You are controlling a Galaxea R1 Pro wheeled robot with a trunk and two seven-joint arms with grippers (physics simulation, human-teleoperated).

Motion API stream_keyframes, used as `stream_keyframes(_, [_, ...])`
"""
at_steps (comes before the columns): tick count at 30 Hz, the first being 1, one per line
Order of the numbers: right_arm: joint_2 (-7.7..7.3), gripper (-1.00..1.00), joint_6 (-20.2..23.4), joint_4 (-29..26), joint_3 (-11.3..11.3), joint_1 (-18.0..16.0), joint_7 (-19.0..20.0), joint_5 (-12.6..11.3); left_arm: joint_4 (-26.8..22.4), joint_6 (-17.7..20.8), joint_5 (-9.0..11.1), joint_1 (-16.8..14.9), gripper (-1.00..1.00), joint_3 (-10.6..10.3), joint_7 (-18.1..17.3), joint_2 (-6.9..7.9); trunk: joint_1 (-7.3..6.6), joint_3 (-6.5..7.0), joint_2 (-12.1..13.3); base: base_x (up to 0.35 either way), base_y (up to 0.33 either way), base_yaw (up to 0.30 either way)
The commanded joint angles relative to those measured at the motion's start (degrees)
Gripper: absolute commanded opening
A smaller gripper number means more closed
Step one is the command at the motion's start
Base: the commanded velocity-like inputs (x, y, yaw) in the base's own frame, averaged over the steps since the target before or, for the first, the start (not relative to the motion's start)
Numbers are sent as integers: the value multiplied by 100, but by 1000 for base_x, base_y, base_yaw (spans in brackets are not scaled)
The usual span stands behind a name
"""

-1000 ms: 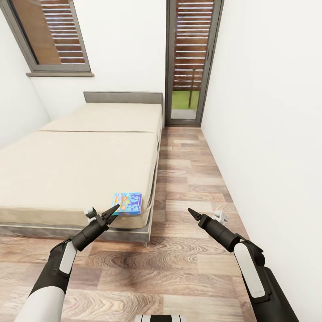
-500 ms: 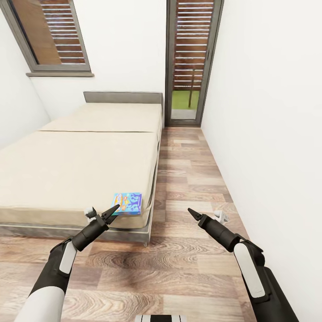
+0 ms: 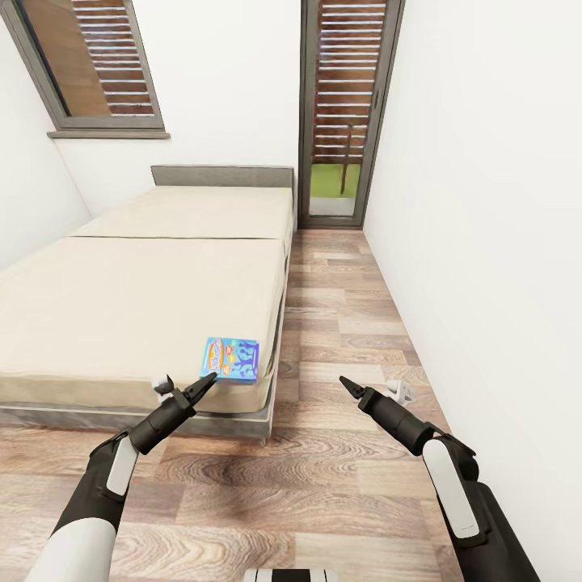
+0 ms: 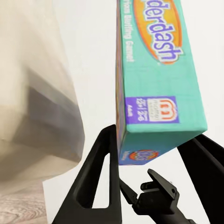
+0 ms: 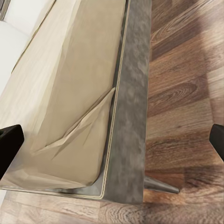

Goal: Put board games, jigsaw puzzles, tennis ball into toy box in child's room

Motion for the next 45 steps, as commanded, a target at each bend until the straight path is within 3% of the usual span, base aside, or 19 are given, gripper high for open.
stream_keyframes(1, [7, 100, 44, -2, -18, -3, 18, -18, -2, 44, 0, -4, -100, 16, -20, -5, -1, -4, -2, 0, 0, 0])
stream_keyframes(39, [7, 100, 44, -2, -18, -3, 18, -16, -2, 89, 0, -4, -100, 25, -20, 2, -1, -4, -2, 0, 0, 0])
stream_keyframes(45, [1, 100, 44, -2, -20, -3, 18, -18, -27, 288, 0, -12, -100, 8, -15, 4, -17, 128, 6, 0, 0, 0])
